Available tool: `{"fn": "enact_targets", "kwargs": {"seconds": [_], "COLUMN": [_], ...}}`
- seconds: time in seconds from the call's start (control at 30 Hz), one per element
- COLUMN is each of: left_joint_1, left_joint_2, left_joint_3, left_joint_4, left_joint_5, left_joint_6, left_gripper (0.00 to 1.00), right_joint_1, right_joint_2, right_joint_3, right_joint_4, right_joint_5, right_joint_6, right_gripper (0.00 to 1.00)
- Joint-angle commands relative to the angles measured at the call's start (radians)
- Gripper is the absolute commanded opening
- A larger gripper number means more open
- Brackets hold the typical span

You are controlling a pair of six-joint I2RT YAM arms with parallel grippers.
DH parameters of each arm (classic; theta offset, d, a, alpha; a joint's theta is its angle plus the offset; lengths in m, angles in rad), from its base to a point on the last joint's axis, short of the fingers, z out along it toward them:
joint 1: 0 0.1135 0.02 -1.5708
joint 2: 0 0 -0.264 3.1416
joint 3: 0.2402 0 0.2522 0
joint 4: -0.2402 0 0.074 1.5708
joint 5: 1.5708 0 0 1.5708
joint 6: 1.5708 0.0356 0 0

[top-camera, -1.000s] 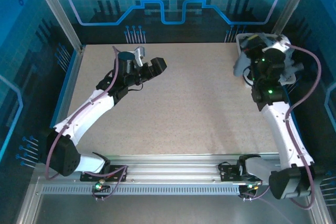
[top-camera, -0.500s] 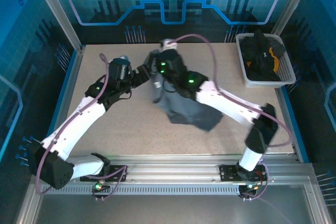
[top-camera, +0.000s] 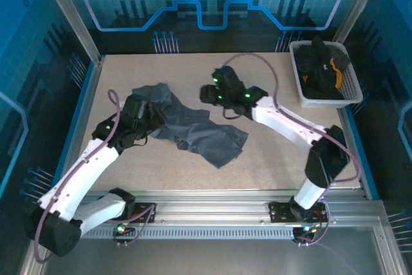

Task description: Fold and stack the t-shirts

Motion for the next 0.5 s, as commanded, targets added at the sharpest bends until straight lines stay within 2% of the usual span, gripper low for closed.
{"fn": "enact_targets", "kwargs": {"seconds": [0.0,0.1,0.23,0.47], "left_joint_1": [0.062,0.121,0.187,0.253], "left_joint_2": [0.058,0.127,0.252,0.450], "left_joint_3": [-0.096,-0.182,-0.229,-0.205], "left_joint_4": [0.030,0.179,0.342,0.505], "left_joint_5": [0.199,0.291,0.331,0.317], "left_joint_6": [-0.127,-0.210,-0.266,-0.222], "left_gripper": [0.65,0.63,0.63,0.67], "right_joint_1": [-0.015,-0.012,0.007,0.015], "right_joint_2": [-0.109,-0.160,-0.180,-0.041], "right_joint_3": [-0.173,-0.305,-0.446,-0.447], "right_joint_4": [-0.107,-0.148,-0.124,-0.135], "right_joint_5": [-0.027,-0.090,-0.161,-0.223], "right_joint_6": [-0.080,-0.100,-0.114,-0.087], "right_gripper": [0.59,0.60,0.64,0.64]}}
